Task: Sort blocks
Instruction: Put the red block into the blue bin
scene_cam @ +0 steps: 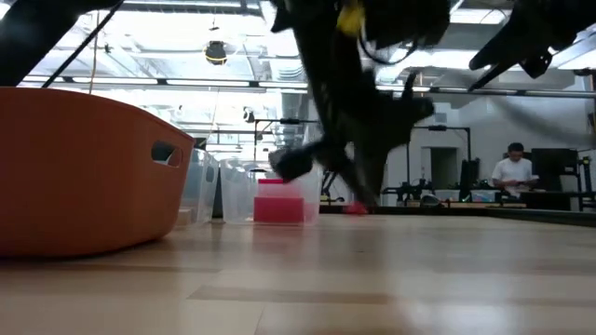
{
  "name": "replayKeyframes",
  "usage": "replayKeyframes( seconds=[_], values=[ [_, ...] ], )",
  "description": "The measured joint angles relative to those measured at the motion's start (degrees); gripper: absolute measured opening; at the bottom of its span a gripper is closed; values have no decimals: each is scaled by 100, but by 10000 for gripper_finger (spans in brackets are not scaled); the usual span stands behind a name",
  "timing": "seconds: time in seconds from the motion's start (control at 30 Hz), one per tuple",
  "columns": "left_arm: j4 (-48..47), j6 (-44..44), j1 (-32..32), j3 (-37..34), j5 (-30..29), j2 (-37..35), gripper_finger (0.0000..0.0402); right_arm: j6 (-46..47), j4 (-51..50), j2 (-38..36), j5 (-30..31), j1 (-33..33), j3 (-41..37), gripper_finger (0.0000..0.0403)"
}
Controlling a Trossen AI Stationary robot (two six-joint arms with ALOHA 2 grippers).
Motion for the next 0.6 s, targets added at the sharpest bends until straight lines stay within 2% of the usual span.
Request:
replayKeyframes(
  seconds=[0.23, 0.3, 0.43, 0.5, 0.6],
  values=[
    [-454, -821, -217, 716, -75, -9, 28, 22, -19, -127, 4, 0, 0, 77],
    [-715, -1429, -264, 976, -75, -11, 20, 72, -22, -127, 75, 7, 0, 77],
    [-1922, -3087, -260, 1546, 84, -27, 5, 152, -65, -196, 213, 61, 8, 77],
    [-2321, -3791, -139, 1643, 529, -158, 1, 194, -57, -258, 371, 85, 53, 77],
    [-2261, -4410, 161, 1505, 1573, -420, 1, 334, -212, -297, 637, -53, 52, 77]
  ],
)
